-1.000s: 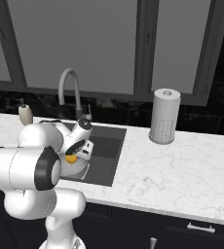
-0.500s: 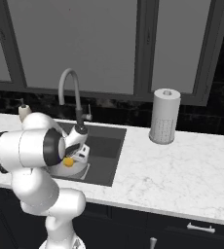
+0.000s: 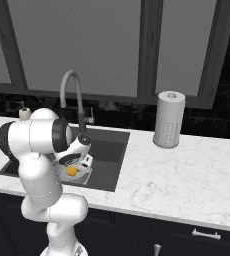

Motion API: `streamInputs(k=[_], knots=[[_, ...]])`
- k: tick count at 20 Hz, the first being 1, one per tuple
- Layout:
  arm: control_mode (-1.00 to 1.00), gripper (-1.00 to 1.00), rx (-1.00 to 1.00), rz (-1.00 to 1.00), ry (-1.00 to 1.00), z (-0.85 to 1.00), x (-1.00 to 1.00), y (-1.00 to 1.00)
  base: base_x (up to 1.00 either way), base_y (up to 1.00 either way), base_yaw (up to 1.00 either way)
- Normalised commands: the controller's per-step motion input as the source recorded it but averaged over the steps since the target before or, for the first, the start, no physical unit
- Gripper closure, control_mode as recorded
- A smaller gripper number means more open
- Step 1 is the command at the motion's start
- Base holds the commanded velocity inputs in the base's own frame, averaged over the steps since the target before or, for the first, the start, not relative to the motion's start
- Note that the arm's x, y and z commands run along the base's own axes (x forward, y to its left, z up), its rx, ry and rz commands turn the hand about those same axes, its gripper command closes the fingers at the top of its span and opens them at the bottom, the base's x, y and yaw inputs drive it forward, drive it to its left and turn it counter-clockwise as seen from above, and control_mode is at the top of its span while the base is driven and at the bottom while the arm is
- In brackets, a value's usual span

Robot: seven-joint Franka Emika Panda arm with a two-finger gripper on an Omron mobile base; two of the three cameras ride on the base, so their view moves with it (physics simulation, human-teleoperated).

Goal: Put the colander in the sink, put the pear, mango, mango in the colander, and turn on the sink faucet and pour water over the colander.

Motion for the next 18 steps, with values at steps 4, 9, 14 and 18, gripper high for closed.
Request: streamInputs(k=[4,9,14,18], knots=[[-1.00,1.00,0.00,-0.01,0.01,-0.17,0.10,0.04,0.00,0.00,0.00],[-1.00,1.00,0.00,-0.01,0.03,-0.16,0.12,0.03,0.00,0.00,0.00],[-1.00,1.00,0.00,-0.04,0.04,-0.14,0.13,0.03,0.00,0.00,0.00],[-1.00,-1.00,0.00,-0.05,0.03,-0.04,0.00,0.16,0.00,0.00,0.00]])
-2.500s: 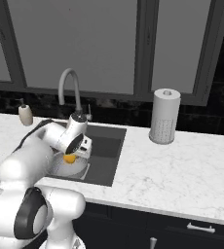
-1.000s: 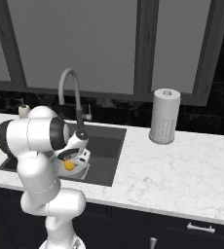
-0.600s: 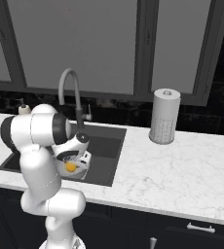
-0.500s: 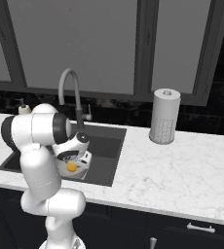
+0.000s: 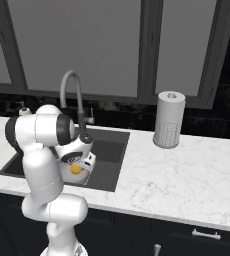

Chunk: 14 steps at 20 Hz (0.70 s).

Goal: Put the colander in the sink, put the pear, mango, mango in the colander, and turn on the sink faucet and pour water over the colander.

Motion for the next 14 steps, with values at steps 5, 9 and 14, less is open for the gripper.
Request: streamInputs(k=[5,9,14], knots=[[-1.00,-1.00,-0.02,-0.03,0.06,0.00,-0.08,0.11,0.00,0.00,0.00],[-1.00,-1.00,-0.05,-0.01,0.08,0.01,-0.16,0.01,0.00,0.00,0.00],[-1.00,-1.00,-0.01,0.00,0.03,0.23,-0.19,-0.12,0.00,0.00,0.00]])
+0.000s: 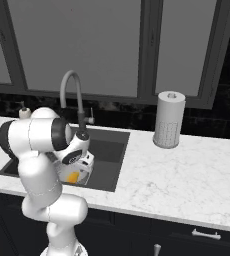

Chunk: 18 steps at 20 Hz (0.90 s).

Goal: Put the colander in the sink, put the pear, mango, mango in the colander, and turn on the sink faucet and pour water over the colander.

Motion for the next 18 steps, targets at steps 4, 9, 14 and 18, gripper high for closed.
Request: streamInputs(k=[4,9,14,18], knots=[[-1.00,-1.00,0.00,0.00,0.00,0.64,-0.25,-0.39,0.00,0.00,0.00],[-1.00,-1.00,0.00,0.01,0.00,0.68,-0.60,-0.34,0.00,0.00,0.00],[-1.00,-1.00,-0.04,0.05,0.00,0.65,-0.72,-0.01,0.00,0.00,0.00],[-1.00,-1.00,-0.04,0.08,0.00,0.84,-0.66,0.18,0.00,0.00,0.00]])
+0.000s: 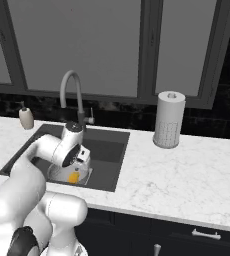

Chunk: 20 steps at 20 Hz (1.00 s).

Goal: Put the colander in the sink, put the pear, mango, mango in the colander, and turn on the sink faucet and pour water over the colander.

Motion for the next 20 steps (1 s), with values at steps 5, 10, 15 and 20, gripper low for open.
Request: streamInputs(k=[5,10,15,20], knots=[[-1.00,-1.00,-0.06,0.02,0.00,0.62,-0.64,0.52,0.00,0.00,0.00],[-1.00,-1.00,-0.09,0.00,0.00,0.44,-0.27,0.85,0.00,0.00,0.00],[-1.00,-1.00,-0.04,0.00,0.01,0.36,0.01,0.99,0.00,0.00,0.00],[-1.00,-1.00,-0.03,0.01,0.19,0.26,0.11,0.92,0.00,0.00,0.00]])
